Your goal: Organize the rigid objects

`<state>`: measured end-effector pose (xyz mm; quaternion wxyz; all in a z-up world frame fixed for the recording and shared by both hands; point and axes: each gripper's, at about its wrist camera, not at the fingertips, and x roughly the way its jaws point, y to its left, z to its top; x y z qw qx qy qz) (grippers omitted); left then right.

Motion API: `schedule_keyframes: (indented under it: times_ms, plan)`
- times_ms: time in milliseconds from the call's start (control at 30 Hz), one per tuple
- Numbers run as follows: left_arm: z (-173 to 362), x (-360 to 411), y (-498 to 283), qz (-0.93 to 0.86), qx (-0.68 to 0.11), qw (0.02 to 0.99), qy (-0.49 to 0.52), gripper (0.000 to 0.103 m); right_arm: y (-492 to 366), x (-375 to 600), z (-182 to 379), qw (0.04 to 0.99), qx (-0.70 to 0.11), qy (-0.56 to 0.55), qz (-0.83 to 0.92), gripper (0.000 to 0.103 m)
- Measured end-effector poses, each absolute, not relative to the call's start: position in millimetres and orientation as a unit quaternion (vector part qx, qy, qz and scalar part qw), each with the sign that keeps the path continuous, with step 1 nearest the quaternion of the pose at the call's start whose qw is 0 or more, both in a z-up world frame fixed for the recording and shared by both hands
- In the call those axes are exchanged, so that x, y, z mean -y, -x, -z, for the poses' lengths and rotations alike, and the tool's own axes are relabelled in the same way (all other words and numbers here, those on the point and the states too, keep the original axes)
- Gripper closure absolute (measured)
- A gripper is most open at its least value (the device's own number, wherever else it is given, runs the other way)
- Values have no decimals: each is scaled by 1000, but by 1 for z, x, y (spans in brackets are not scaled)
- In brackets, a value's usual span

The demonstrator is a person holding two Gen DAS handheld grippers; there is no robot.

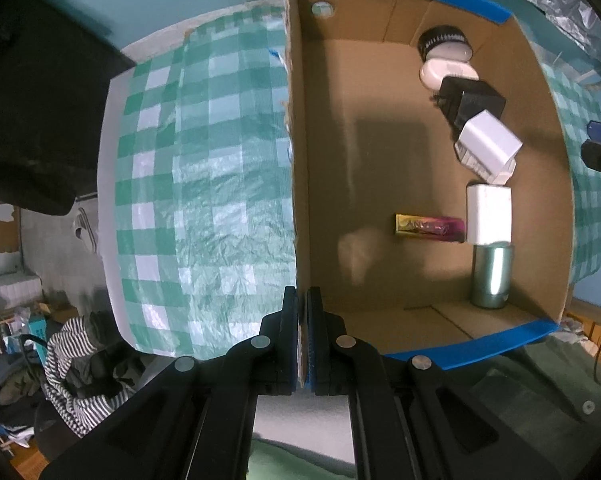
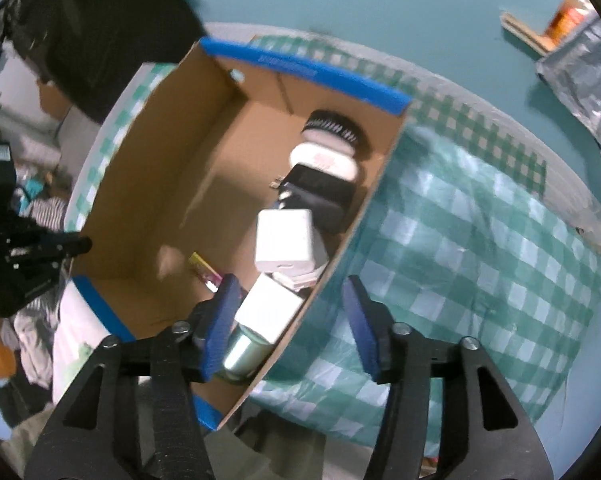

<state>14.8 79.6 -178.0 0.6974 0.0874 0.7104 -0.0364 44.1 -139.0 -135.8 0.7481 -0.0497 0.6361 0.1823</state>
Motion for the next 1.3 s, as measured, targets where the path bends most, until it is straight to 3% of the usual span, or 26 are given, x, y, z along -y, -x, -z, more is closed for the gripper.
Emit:
schedule_keyframes:
  times_ms: [167,467,733,833,1000,1300]
  plan:
    - [156,-76,-20,46,-688,720,-69,98,-47,153,115,771,-619,28,-148,45]
    - [96,-55,-31,73,-626,774,-57,73,-43,178,68,818,-570,-8,-81,42]
    - [46,-48,-34,69,-559,824,-55,30,-36,190,22,850,-524,-9,-53,42]
    - [28,-46,-32,74,-533,841,-58,20,-34,191,7,862,-505,-6,-44,42]
    - [4,-45,-28,59,-496,864,-65,11,-29,191,-20,880,-473,9,-33,42]
    - [-18,-35,-15,57,-462,882,-73,10,-20,194,-49,900,-434,21,-26,39]
